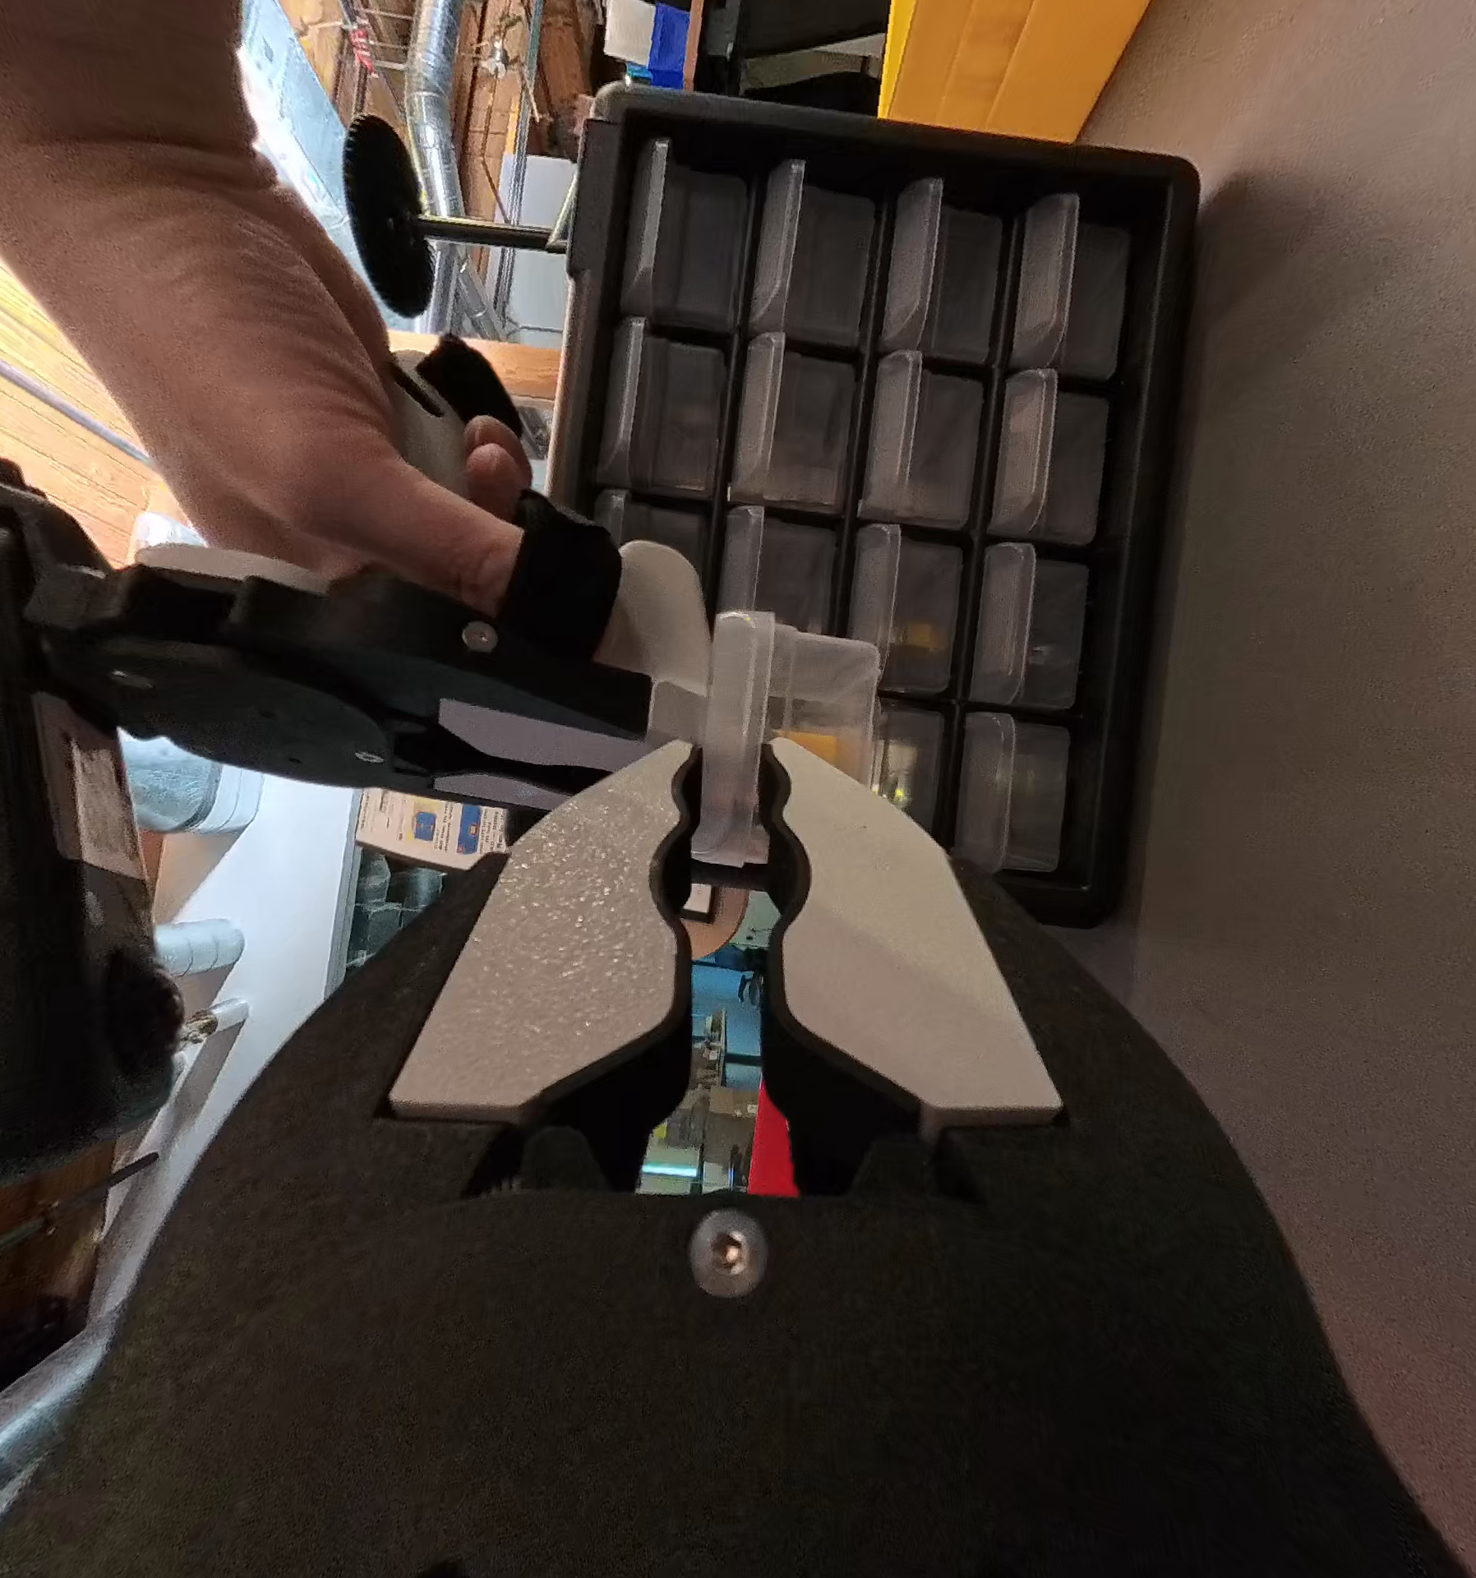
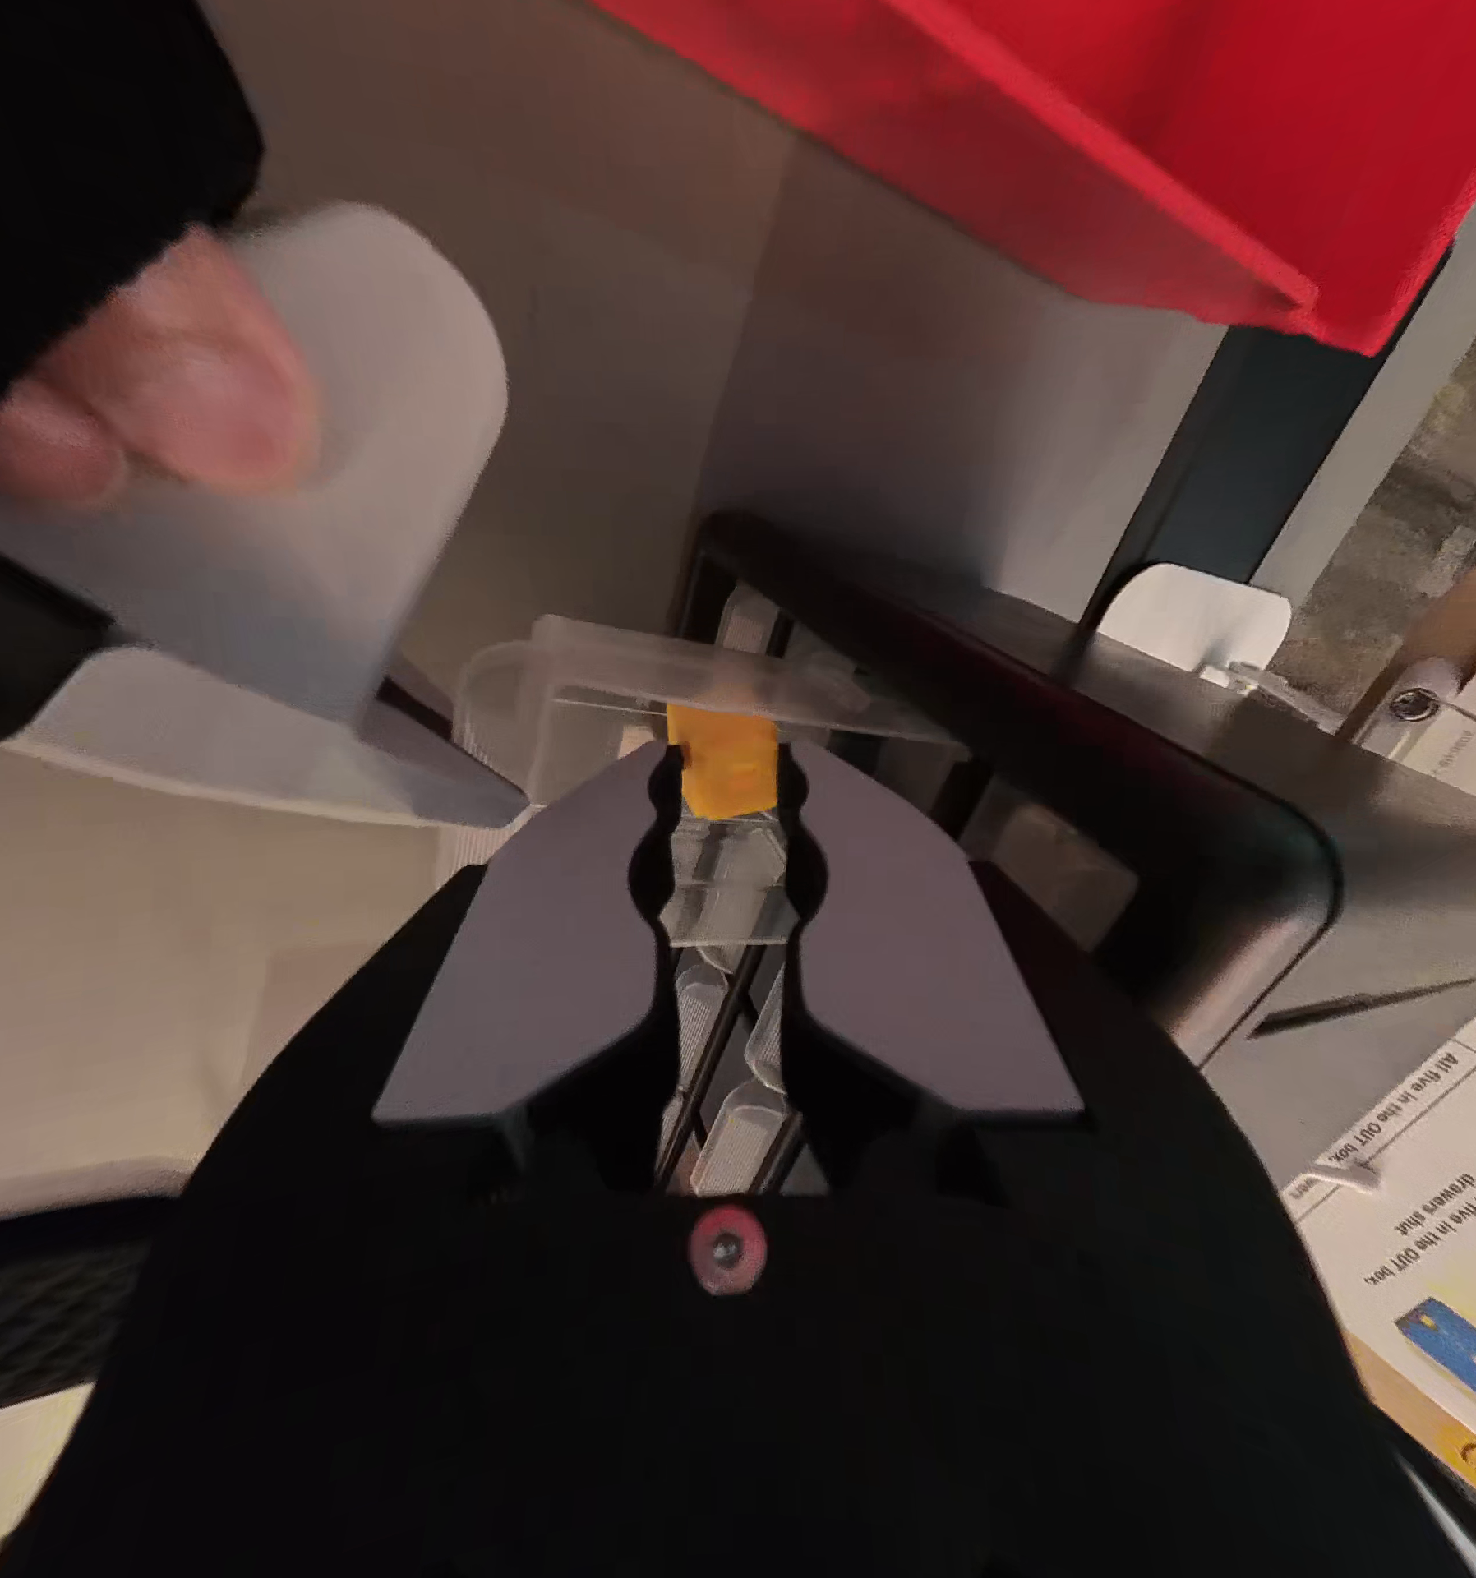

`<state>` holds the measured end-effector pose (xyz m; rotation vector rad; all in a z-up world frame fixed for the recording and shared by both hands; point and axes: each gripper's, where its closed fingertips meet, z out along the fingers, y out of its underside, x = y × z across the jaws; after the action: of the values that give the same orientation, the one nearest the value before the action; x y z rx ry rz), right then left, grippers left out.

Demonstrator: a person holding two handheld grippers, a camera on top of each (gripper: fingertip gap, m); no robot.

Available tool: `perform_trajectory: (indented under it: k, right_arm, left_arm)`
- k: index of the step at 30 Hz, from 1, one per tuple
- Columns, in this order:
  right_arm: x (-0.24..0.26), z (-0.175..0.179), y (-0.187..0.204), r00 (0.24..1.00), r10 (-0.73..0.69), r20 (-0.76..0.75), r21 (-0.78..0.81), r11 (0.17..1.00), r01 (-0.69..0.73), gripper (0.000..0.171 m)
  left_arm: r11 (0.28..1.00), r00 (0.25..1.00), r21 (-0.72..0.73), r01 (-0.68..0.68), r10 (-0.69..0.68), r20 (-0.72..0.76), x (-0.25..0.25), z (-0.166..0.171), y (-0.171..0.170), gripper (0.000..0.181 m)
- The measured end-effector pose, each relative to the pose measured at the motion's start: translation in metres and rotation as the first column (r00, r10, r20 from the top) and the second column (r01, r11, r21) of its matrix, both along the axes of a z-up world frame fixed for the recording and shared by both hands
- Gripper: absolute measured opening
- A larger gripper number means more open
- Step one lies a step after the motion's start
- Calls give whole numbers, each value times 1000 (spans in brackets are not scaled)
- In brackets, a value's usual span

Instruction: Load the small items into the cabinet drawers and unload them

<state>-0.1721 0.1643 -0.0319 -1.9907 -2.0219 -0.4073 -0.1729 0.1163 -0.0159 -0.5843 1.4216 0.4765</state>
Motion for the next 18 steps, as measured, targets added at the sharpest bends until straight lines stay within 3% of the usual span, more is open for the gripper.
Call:
perform_trajectory:
  k: [5,10,13,15,18]
  right_arm:
    - [-6,16,-2,996,-22,-91,27,999,24,22]
    - [8,77,-40,952,21,-306,171,985,33,22]
    - [76,101,-74,913,-51,-405,257,952,167,22]
    - [150,97,-89,867,-203,-455,263,900,348,22]
    - [276,75,-91,700,-492,-519,247,697,673,22]
  left_arm:
    - [1000,1000,-5,-4,4,7,0,1,1,12]
    - [1000,1000,-1,-8,8,3,1,0,2,12]
    - [1000,1000,0,-18,18,1,0,0,4,12]
    - [999,1000,11,-30,30,-6,0,-1,6,12]
    - [999,999,24,-47,47,-15,0,-1,8,12]
